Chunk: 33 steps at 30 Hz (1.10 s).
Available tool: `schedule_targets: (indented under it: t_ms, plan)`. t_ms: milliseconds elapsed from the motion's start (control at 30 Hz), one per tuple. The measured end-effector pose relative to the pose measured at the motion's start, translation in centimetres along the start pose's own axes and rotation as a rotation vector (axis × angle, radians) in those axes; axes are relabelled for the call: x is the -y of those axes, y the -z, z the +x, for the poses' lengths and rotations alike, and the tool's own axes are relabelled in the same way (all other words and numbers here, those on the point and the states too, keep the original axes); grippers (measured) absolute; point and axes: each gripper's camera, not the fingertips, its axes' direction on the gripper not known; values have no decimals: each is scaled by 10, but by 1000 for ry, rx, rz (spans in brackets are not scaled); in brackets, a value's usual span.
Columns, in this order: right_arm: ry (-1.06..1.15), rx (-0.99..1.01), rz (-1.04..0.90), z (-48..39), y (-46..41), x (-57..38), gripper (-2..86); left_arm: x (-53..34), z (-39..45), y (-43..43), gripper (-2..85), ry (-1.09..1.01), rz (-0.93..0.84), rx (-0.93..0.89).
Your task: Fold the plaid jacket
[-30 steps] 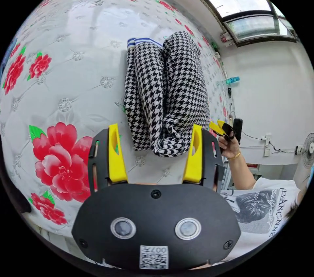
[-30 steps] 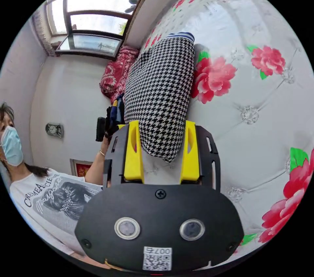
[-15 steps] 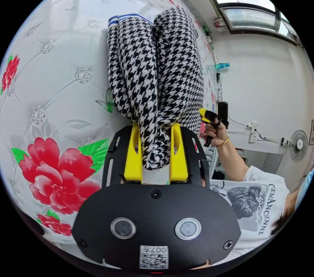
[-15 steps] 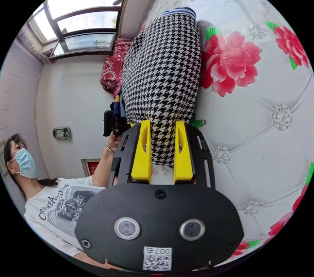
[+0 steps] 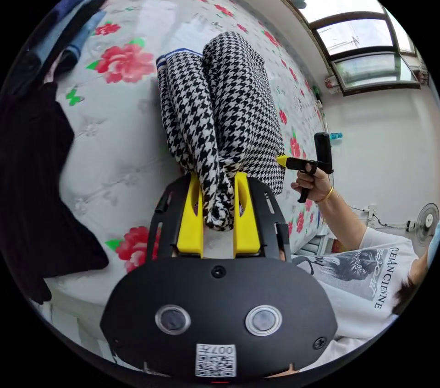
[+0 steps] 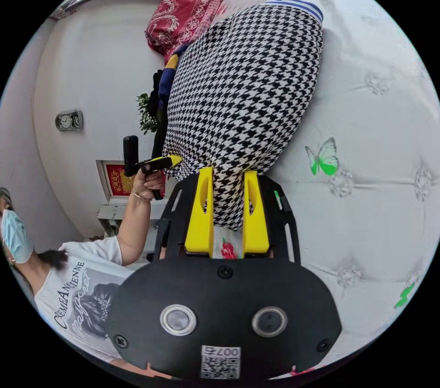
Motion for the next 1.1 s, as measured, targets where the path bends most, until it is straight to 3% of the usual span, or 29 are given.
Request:
schedule_targets:
  t_ms: [267, 500, 600, 667, 800, 867, 967, 1100]
  plan:
    - [134, -44, -167, -126, -193, 115, 63, -67, -101, 59, 103, 208, 136, 88]
    - [171, -208, -101, -189, -218, 97, 35, -91, -71, 27, 118, 179, 171, 136]
    - [222, -422, -35, -235, -220, 75, 22, -114, -51, 19, 120, 235, 189, 215]
    - [256, -665, -9, -272, -224, 54, 18, -135, -19, 13, 116, 227, 192, 355]
    - [235, -774, 31, -306, -228, 15, 8, -163, 42, -11, 105, 204, 159, 482]
    - [118, -824, 101, -317, -226, -15, 2, -178, 91, -44, 85, 131, 93, 515]
    - [49, -986, 196, -332, -231, -64, -1, -203, 158, -98, 51, -24, 47, 402]
    - [108, -1027, 283, -362, -237, -137, -2, -237, 232, -170, -2, -139, -13, 290]
